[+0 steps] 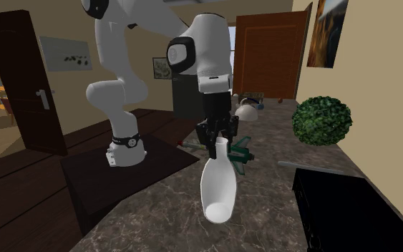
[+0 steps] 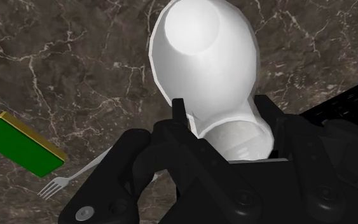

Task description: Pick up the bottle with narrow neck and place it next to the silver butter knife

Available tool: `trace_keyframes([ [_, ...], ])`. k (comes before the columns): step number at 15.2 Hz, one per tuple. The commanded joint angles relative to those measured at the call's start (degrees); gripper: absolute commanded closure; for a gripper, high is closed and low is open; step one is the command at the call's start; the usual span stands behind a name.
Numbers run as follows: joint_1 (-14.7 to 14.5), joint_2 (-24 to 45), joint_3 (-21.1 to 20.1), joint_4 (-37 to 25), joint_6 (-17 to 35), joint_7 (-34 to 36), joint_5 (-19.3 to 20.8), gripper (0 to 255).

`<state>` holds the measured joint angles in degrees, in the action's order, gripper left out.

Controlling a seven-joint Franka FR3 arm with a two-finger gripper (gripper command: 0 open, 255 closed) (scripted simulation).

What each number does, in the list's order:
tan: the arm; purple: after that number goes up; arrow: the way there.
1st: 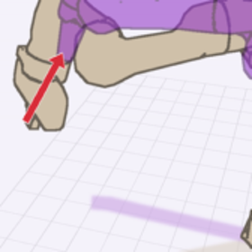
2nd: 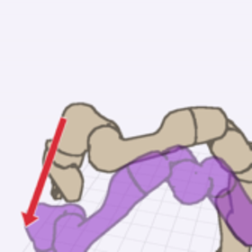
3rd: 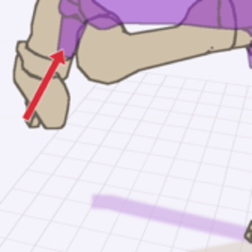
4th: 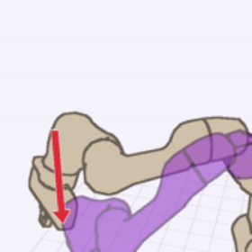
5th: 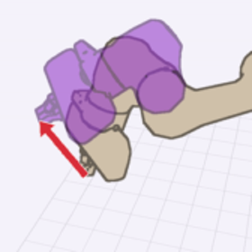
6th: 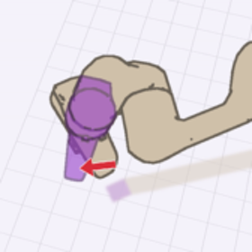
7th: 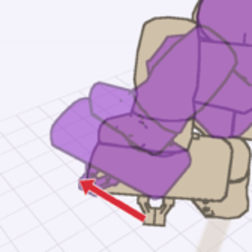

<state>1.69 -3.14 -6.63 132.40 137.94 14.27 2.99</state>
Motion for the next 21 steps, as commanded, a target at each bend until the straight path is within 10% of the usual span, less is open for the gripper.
trace_keyframes([
  [1,0.0,-0.8,0.0,-0.5,-1.3,-0.1,-0.2,255],
  [21,-0.1,-6.7,0.2,-10.2,-16.8,-1.5,-1.5,255],
])
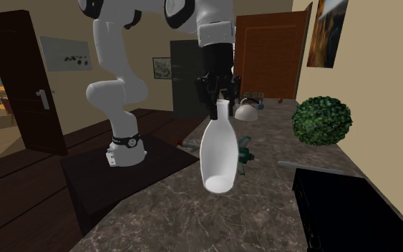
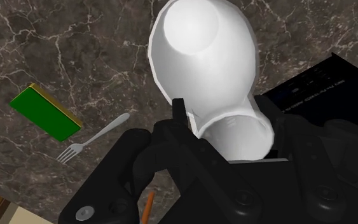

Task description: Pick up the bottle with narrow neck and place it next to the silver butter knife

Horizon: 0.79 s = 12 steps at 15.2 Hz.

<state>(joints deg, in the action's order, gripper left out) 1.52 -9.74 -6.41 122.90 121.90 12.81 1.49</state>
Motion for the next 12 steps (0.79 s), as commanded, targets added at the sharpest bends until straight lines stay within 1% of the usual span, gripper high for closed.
trace_keyframes([
  [1,0.0,-0.2,0.0,-1.3,-1.5,-0.1,0.0,255],
  [12,0.0,-1.2,0.1,-8.8,-10.0,-0.5,-0.3,255],
])
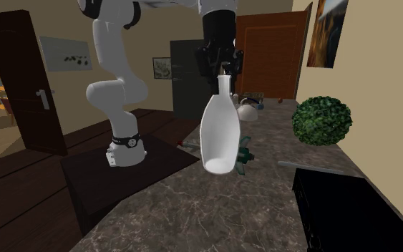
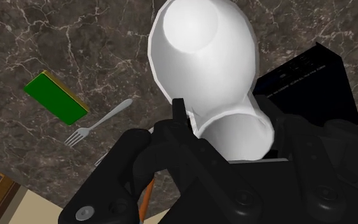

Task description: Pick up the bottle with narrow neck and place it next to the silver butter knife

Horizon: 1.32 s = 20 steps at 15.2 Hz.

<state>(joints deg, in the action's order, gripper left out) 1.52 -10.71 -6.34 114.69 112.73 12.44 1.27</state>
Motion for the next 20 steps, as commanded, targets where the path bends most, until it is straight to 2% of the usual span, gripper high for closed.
trace_keyframes([
  [1,0.0,-0.2,0.1,-1.4,-1.6,-0.2,0.0,255],
  [20,0.1,2.0,0.0,-18.6,-16.5,-0.5,0.1,255],
])
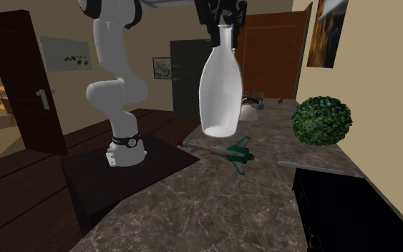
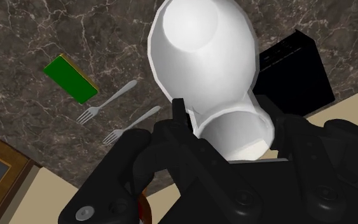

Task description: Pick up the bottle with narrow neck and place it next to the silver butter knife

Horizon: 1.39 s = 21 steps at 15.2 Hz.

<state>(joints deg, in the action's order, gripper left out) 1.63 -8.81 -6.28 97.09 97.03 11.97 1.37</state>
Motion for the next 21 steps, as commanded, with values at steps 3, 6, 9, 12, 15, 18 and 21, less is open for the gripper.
trace_keyframes([
  [3,0.0,1.0,-0.1,-4.3,-3.3,0.0,0.1,255],
  [6,0.0,2.0,-0.1,-7.8,-5.9,0.0,0.2,255],
  [9,-1.0,2.4,-1.5,-6.4,-4.2,2.4,0.5,255],
  [12,-2.5,3.3,-3.4,-4.2,-1.2,5.9,0.9,255],
  [15,-4.0,4.8,-5.4,-2.8,1.5,9.5,1.6,255],
  [18,-5.5,6.8,-7.2,-2.0,4.1,13.2,2.4,255],
  [21,-7.1,9.4,-9.0,-1.9,6.4,16.8,3.6,255],
])
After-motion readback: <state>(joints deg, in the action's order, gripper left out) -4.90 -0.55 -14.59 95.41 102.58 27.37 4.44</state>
